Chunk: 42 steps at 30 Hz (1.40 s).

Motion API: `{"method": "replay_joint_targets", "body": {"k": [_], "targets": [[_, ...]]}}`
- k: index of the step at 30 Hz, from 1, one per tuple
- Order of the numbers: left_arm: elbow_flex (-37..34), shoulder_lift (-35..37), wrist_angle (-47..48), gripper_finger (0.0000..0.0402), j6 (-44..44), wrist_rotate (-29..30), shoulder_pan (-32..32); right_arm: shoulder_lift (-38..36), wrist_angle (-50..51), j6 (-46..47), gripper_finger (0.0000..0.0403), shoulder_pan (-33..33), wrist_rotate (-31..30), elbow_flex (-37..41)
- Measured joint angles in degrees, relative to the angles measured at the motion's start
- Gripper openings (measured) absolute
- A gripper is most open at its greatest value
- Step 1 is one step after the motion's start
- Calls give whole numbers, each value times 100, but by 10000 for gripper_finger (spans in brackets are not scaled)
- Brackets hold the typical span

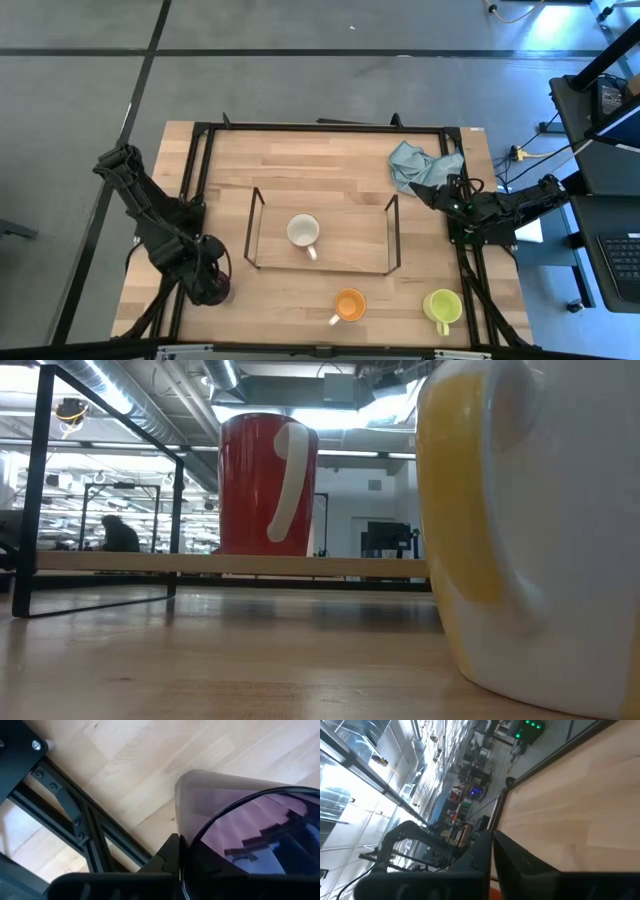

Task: Stack small to large cups/mugs on shelf
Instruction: Put the purple cup on the shelf

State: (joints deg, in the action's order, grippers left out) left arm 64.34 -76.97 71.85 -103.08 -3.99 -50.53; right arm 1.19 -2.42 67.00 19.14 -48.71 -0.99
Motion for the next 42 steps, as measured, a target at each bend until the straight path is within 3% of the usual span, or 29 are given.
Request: {"method": "replay_joint_targets", "body": {"k": [7, 17, 28, 34, 42], "targets": [[263, 347, 350, 3, 331, -414, 419, 0, -27, -1, 21, -22, 505, 0], [2552, 326, 1564, 2, 797, 231, 1058, 0, -35, -182, 21, -22, 523, 1], [4528, -659, 1803, 1, 3172, 359, 2473, 0, -35, -302, 21, -22, 522, 1], [4547, -974, 1816, 1, 4538, 134, 3158, 0, -35, -302, 21, -22, 523, 0], [4005, -973, 1816, 1, 5500, -3, 3691, 0, -37, -302, 21, -22, 532, 0]]}}
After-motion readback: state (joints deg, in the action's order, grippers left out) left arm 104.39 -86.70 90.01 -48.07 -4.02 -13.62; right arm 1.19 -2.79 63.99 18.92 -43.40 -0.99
